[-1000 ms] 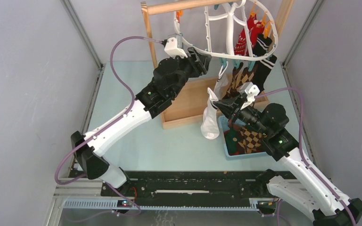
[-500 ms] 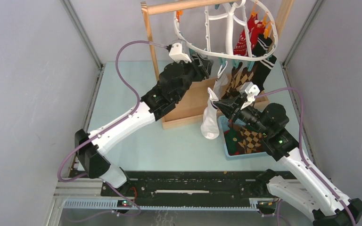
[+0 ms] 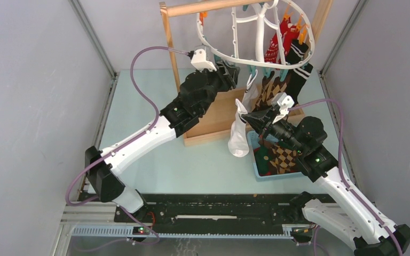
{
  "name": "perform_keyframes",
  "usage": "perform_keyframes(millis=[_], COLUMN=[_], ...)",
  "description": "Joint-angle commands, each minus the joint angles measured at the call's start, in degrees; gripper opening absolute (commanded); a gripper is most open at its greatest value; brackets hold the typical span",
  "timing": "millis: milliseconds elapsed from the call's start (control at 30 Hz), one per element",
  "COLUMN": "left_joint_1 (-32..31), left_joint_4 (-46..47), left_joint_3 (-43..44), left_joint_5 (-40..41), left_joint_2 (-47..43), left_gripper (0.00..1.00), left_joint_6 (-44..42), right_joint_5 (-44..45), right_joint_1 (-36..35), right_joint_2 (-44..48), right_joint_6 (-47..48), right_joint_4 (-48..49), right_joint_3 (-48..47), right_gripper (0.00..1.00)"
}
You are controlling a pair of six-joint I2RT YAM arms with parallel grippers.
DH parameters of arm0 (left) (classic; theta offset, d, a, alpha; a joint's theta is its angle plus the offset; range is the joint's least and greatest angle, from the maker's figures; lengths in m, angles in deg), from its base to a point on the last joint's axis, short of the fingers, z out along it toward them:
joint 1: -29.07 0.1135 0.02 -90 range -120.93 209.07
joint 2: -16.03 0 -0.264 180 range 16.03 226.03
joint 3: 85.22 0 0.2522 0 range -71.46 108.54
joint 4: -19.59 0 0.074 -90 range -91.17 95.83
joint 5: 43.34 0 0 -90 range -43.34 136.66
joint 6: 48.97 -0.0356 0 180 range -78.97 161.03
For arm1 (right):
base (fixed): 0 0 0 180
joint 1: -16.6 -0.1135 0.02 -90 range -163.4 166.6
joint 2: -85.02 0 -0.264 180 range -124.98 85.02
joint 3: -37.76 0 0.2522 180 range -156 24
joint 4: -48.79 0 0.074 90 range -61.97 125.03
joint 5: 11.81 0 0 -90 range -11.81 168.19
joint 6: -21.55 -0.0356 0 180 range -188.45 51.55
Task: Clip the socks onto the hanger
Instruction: Open the clamp at the hanger.
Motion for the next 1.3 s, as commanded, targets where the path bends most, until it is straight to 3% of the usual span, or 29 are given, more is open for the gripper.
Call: perform_keyframes(millis=[0, 1267], left_joint_1=[-0.3, 0.6], left_joint_4=[2.3, 6.6], left_joint_3=[1.4, 8.4], left_joint_5=[1.8, 4.7], left_joint_2=[1.0, 5.5], left_gripper=[0.56, 0.54], left_joint_6=[-0.8, -5.2], right_joint_5=[0.7, 0.8], right_joint_1=[0.2, 1.6], right_joint_2=[0.1, -0.3], right_joint_6=[-0.4, -0.4], right_joint_4=[3.0, 3.9], right_joint_3=[-2.3, -2.3], right_gripper=[0.0, 0.0])
